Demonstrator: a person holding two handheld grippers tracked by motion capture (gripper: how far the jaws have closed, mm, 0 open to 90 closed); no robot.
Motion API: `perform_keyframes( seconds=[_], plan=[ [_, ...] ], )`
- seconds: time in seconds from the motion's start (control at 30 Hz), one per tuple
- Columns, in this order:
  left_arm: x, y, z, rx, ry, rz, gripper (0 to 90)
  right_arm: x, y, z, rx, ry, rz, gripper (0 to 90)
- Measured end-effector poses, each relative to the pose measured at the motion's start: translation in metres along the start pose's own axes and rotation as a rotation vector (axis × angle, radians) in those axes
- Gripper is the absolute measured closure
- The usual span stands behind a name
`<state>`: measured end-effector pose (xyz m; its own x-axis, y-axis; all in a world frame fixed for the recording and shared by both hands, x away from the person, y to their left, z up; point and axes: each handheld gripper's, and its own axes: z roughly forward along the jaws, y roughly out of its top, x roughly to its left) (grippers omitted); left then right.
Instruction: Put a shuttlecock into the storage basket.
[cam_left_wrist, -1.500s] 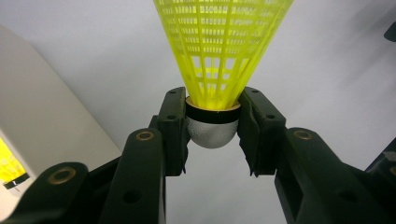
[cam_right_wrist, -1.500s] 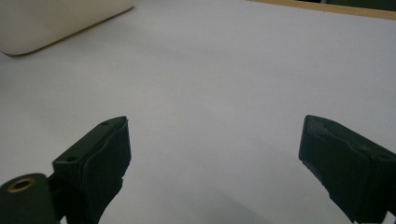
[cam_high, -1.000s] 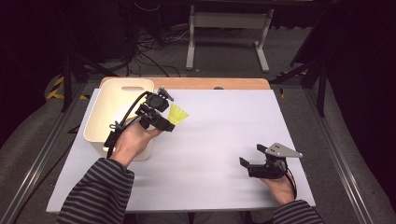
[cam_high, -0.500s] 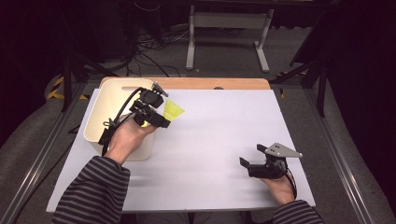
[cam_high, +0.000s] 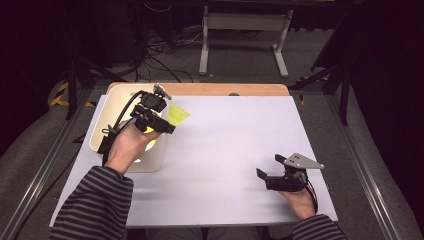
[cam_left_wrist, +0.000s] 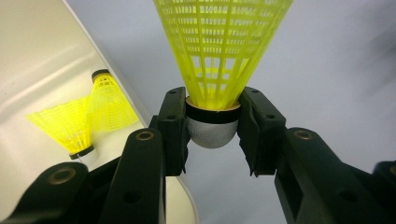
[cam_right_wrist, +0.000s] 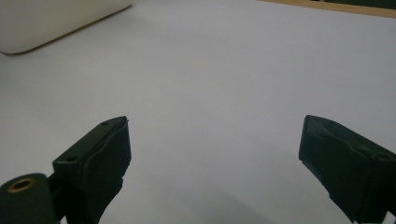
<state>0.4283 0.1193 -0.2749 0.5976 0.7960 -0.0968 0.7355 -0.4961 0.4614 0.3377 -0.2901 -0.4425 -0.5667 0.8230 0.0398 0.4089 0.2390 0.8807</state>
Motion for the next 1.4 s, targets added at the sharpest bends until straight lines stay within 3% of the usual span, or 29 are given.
perform_keyframes(
  seconds=[1.0,1.4],
  plan=[
    [0.031,-0.006,-0.005,-0.022,0.041,-0.081,64.7,0.0,0.001,0.0,-0.008,-0.002,0.002,9.6],
    [0.05,-0.015,0.001,-0.018,0.048,-0.156,64.7,0.0,0.001,-0.001,-0.011,-0.001,0.001,9.7]
  ],
)
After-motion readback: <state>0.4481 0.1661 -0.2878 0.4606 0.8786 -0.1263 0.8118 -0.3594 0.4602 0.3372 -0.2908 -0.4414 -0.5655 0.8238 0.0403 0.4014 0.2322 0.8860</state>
